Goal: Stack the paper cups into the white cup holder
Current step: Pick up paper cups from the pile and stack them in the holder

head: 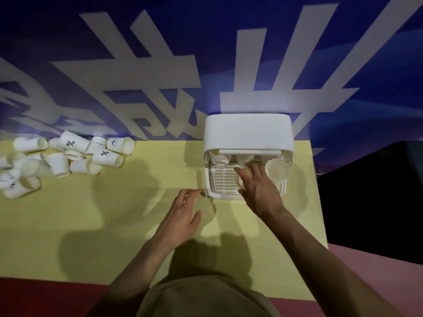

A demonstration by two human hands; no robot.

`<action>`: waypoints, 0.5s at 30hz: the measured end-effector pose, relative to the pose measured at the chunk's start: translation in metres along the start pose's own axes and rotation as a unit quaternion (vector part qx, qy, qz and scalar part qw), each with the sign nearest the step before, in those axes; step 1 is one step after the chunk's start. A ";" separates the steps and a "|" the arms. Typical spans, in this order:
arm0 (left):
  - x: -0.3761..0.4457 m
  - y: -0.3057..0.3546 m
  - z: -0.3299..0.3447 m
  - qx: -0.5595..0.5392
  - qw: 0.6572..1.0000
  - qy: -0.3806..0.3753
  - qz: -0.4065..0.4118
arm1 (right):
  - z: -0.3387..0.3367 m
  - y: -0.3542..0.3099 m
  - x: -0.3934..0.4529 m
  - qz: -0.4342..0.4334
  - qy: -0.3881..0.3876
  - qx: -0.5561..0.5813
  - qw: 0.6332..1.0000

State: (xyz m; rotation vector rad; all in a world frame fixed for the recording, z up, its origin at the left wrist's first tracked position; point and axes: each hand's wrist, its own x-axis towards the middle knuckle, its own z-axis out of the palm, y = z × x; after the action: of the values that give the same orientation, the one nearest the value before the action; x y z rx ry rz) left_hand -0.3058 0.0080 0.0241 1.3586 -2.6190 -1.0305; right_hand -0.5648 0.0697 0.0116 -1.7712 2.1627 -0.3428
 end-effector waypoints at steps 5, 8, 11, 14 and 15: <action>-0.037 -0.018 0.000 -0.023 0.999 0.006 -0.043 | 0.024 0.007 0.023 0.036 -0.065 -0.040 0.996; -0.052 -0.027 -0.003 -0.032 0.998 0.003 -0.053 | 0.024 0.002 0.036 0.055 -0.086 -0.061 0.993; -0.061 -0.036 -0.010 -0.038 0.998 0.004 -0.059 | 0.023 -0.002 0.038 0.074 -0.092 -0.064 0.991; -0.065 -0.051 -0.018 -0.037 0.998 0.008 -0.056 | 0.025 -0.009 0.028 0.079 -0.065 -0.077 0.992; -0.065 -0.058 -0.021 -0.037 0.998 0.008 -0.055 | 0.026 -0.014 0.023 0.075 -0.061 -0.071 0.993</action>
State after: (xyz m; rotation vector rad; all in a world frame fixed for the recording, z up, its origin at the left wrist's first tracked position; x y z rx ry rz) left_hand -0.2169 0.0212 0.0257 1.5027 -2.4931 -1.1118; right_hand -0.5463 0.0449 -0.0093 -1.6405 2.2633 -0.0433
